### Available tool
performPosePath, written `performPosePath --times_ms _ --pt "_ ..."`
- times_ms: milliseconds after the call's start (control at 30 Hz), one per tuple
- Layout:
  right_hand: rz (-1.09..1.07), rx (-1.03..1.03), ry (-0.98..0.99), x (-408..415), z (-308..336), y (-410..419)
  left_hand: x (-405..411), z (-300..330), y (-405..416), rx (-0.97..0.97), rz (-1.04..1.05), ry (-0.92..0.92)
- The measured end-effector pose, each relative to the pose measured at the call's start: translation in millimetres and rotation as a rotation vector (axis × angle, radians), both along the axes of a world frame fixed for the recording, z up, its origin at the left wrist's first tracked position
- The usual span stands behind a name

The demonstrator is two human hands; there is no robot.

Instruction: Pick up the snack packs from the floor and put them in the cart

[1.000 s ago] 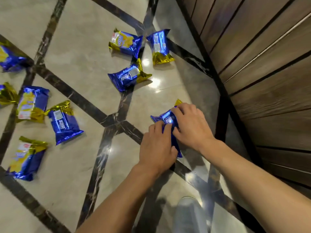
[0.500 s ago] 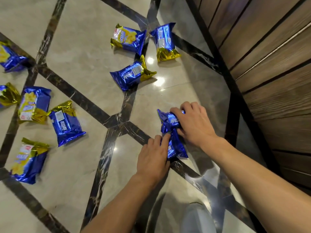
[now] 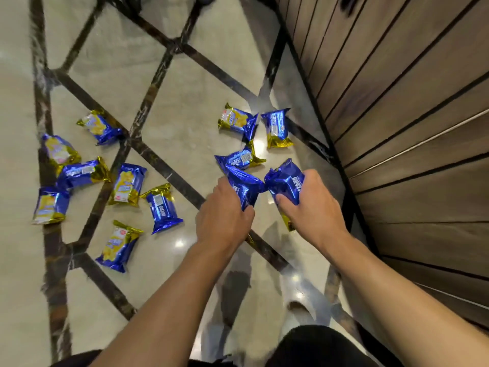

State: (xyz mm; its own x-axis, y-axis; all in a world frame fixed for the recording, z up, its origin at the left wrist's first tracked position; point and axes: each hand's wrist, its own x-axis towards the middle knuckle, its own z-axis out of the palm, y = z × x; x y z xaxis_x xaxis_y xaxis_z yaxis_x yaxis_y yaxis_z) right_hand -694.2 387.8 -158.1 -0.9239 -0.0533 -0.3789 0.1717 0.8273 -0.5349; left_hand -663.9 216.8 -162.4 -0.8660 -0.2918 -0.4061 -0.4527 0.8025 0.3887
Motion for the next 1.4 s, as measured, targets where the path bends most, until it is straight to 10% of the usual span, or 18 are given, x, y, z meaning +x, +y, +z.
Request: performPosePath --times_ms 367,567,1400 --pt "0.263 -0.137 0.12 25 468 -52 52 461 -47 0.112 0.062 0.152" --pt "0.324 -0.185 0.282 48 604 -113 92 617 -81 -0.084 0.215 0.275" --pt "0.627 -0.048 0.449 167 670 -483 263 678 -479 -0.16 0.316 0.447"
